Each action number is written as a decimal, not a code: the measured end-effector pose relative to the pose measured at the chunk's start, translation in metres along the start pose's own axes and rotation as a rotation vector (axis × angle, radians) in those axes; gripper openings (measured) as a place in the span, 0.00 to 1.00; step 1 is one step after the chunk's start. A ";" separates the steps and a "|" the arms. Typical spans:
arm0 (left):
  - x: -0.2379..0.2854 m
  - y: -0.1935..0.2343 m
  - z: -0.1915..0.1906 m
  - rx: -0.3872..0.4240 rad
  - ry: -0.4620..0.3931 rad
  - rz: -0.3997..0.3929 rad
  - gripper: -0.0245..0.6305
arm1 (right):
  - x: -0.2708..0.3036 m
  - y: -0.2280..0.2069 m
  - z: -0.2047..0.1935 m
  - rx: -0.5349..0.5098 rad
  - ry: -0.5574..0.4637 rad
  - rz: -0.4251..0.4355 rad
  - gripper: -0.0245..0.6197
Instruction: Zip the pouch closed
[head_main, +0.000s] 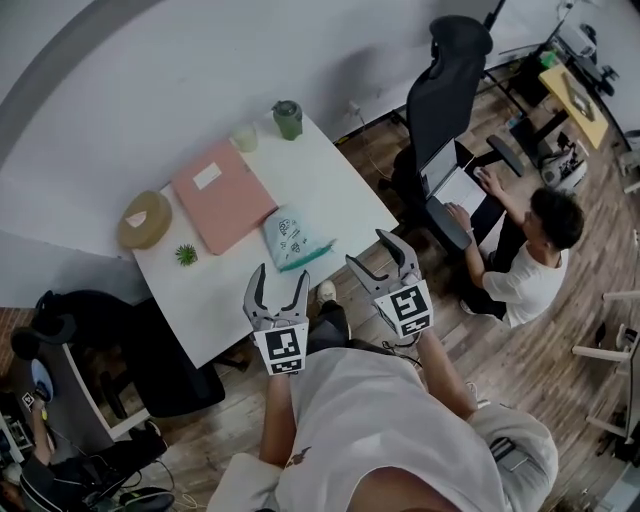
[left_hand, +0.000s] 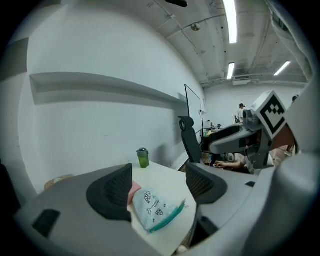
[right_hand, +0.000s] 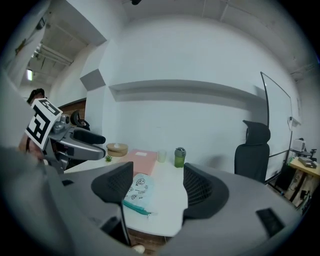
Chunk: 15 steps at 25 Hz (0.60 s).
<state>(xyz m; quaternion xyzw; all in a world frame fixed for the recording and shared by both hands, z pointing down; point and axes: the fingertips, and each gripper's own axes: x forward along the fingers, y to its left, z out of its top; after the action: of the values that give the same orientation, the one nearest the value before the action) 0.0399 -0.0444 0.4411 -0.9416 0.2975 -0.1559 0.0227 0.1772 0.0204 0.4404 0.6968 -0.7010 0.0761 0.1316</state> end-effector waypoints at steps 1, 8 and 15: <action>0.007 0.000 -0.004 -0.004 0.011 -0.005 0.55 | 0.006 -0.003 -0.004 -0.003 0.013 0.008 0.53; 0.054 0.007 -0.039 -0.042 0.098 -0.043 0.53 | 0.057 -0.012 -0.034 -0.044 0.118 0.098 0.48; 0.092 0.011 -0.078 -0.096 0.202 -0.113 0.47 | 0.104 -0.016 -0.073 -0.087 0.259 0.195 0.43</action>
<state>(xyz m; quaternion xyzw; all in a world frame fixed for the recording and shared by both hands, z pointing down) 0.0810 -0.1017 0.5397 -0.9363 0.2519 -0.2367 -0.0614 0.1993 -0.0587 0.5390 0.6037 -0.7450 0.1473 0.2428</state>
